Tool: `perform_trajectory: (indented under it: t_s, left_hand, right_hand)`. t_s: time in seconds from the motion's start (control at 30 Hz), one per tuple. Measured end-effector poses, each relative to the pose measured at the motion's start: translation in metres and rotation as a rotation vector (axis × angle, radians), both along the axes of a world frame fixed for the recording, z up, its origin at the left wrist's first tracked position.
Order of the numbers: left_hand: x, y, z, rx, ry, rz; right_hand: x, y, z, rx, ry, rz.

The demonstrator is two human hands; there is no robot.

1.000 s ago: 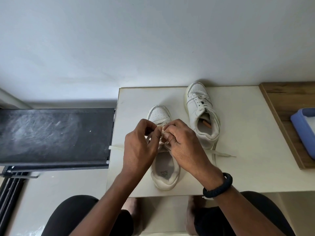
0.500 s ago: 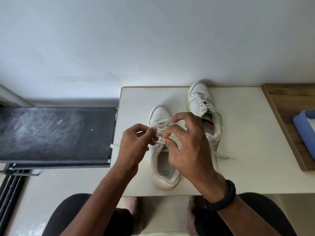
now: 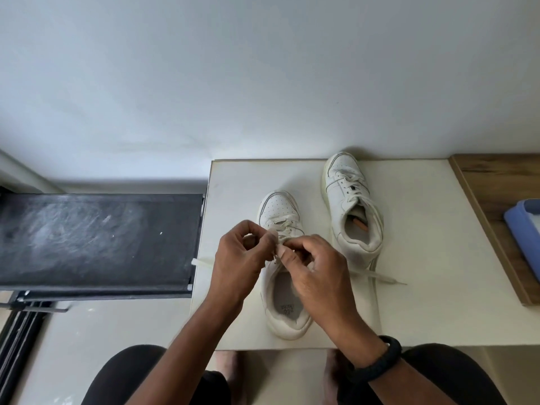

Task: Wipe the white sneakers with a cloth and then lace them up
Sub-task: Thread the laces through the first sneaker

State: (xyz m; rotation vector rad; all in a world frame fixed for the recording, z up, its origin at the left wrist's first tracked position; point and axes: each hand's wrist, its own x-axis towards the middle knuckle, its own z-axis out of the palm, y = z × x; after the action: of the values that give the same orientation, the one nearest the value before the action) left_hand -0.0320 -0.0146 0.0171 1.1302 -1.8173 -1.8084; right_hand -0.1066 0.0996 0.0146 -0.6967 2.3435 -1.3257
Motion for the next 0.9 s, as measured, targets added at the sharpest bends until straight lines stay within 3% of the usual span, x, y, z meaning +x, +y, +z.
perform_trajectory:
  t_s: [0.1, 0.3, 0.43, 0.63, 0.9]
  left_hand:
    - [0.0, 0.001, 0.003, -0.018, 0.001, -0.039]
    - [0.001, -0.001, 0.001, -0.223, -0.036, -0.126]
    - [0.0, 0.001, 0.003, -0.251, -0.055, -0.123]
    - [-0.002, 0.003, 0.001, -0.224, -0.093, -0.055]
    - [-0.001, -0.009, -0.007, -0.213, -0.205, 0.1]
  right_hand:
    - [-0.004, -0.001, 0.001, -0.037, -0.152, -0.051]
    - [-0.004, 0.0, 0.002, -0.1, -0.264, -0.098]
    - [-0.005, 0.001, 0.006, -0.109, -0.319, -0.107]
    - [-0.011, 0.0, 0.01, -0.036, -0.218, -0.034]
    - [-0.025, 0.01, 0.01, 0.137, 0.195, 0.135]
